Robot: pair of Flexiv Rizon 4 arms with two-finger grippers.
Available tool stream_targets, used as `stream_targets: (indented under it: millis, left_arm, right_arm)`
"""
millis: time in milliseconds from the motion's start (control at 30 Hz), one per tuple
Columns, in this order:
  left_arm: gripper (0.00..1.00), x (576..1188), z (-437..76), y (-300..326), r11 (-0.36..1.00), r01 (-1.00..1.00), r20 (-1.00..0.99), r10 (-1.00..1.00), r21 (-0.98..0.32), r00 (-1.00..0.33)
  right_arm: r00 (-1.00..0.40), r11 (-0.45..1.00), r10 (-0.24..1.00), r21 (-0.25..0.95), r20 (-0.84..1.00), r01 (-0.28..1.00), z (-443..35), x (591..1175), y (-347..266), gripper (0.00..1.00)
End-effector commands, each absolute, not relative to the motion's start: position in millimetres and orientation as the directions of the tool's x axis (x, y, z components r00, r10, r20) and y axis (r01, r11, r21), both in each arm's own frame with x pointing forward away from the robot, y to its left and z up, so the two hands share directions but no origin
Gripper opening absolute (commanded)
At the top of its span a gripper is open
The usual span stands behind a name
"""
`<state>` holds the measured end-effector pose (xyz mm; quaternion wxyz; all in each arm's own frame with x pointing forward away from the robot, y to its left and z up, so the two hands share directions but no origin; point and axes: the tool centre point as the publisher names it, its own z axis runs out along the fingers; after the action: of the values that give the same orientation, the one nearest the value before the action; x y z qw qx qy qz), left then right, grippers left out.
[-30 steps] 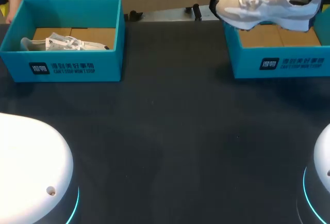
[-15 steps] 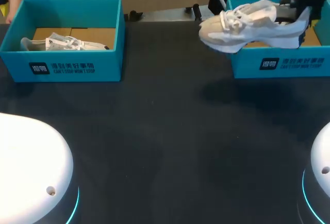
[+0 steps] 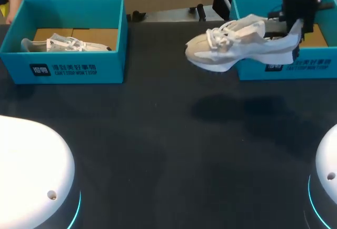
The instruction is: Take the shoe out of the shoebox, open the shoe tongue, remove and reinsert the insole, then place the shoe into the shoebox
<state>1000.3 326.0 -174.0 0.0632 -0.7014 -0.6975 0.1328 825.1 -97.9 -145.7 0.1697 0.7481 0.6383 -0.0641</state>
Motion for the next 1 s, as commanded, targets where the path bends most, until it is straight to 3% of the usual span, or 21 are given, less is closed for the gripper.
stream_targets:
  millis: [33, 767, 1000]
  left_arm:
    - [1.0, 999, -174, 326, -0.02, 0.962, -0.096, 0.995, -0.272, -0.006]
    - [1.0, 999, -174, 326, -0.02, 0.962, -0.096, 0.995, -0.272, -0.006]
    - [1.0, 999, -174, 326, -0.02, 0.962, -0.096, 0.995, -0.272, -0.006]
  right_arm:
    - [0.166, -0.12, 0.937, 0.162, -0.308, 0.98, -146, 819, -87, 0.0]
    - [0.173, -0.131, 0.94, 0.154, -0.296, 0.979, -148, 817, -83, 0.0]
    - [0.177, -0.145, 0.923, 0.118, -0.342, 0.982, -157, 786, -54, 0.0]
